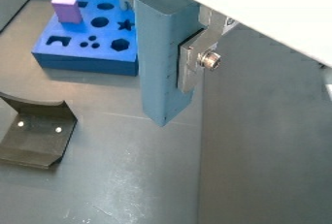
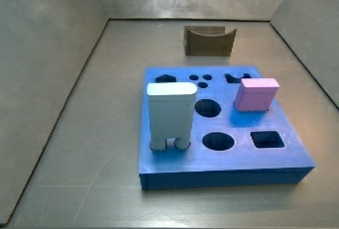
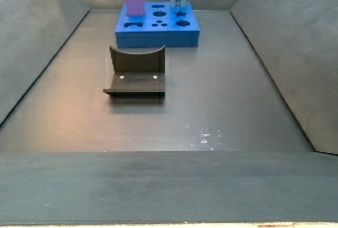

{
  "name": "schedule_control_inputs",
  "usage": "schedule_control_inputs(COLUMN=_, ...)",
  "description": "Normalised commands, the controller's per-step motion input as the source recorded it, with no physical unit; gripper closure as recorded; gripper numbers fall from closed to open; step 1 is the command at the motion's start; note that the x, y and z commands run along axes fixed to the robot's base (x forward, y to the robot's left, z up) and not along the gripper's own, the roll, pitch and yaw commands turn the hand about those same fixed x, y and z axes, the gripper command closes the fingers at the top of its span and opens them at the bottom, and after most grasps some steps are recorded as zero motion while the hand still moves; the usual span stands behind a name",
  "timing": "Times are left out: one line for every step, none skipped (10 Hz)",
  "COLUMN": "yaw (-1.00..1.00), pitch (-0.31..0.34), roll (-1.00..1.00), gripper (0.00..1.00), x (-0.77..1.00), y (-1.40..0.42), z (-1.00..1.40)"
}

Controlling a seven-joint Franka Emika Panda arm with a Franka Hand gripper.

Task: Pick up the rectangle object. Move to above the board. Insert the rectangle object.
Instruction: Move to above the board.

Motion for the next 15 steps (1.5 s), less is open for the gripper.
schedule_control_inputs(yaw=-0.07, pitch=0.109, roll=-0.06, gripper=1.0, x=-0.08, y=0.09, z=0.92)
schedule_control_inputs(yaw=-0.07, pitch=0.114, roll=-0.06, gripper=1.0, x=-0.06, y=0.08, z=0.82)
schedule_control_inputs(yaw=-0.06, pitch=0.116, roll=-0.06, gripper=1.0, x=-0.03, y=0.06, z=0.61)
schedule_control_inputs(yaw=-0.06, pitch=0.118, roll=-0.06, gripper=1.0, x=-0.02, y=0.05, z=0.46)
schedule_control_inputs(yaw=-0.06, pitch=0.12, roll=-0.06, gripper=1.0, x=-0.01, y=0.03, z=0.31)
schedule_control_inputs(yaw=1.0, pitch=0.05, roll=-0.06, gripper=1.0, x=0.52, y=-1.0, z=-0.42)
schedule_control_inputs(yaw=1.0, pitch=0.049, roll=-0.02, gripper=1.0, x=0.53, y=-1.0, z=-0.45)
schedule_control_inputs(yaw=1.0, pitch=0.055, roll=-0.02, gripper=1.0, x=0.54, y=-1.0, z=-0.45)
schedule_control_inputs(yaw=1.0, pitch=0.054, roll=-0.05, gripper=1.0, x=0.55, y=-1.0, z=-0.44)
schedule_control_inputs(yaw=1.0, pitch=0.044, roll=-0.03, gripper=1.0, x=0.55, y=-1.0, z=-0.44)
schedule_control_inputs(yaw=1.0, pitch=0.045, roll=-0.01, gripper=1.0, x=0.55, y=-1.0, z=-0.45)
schedule_control_inputs(yaw=1.0, pitch=0.054, roll=-0.03, gripper=1.0, x=0.56, y=-1.0, z=-0.44)
schedule_control_inputs(yaw=1.0, pitch=0.066, roll=-0.01, gripper=1.0, x=0.58, y=-1.0, z=-0.44)
schedule_control_inputs(yaw=1.0, pitch=0.073, roll=0.01, gripper=1.0, x=0.59, y=-1.0, z=-0.44)
schedule_control_inputs(yaw=0.6, pitch=0.059, roll=0.03, gripper=1.0, x=0.6, y=-1.0, z=-0.44)
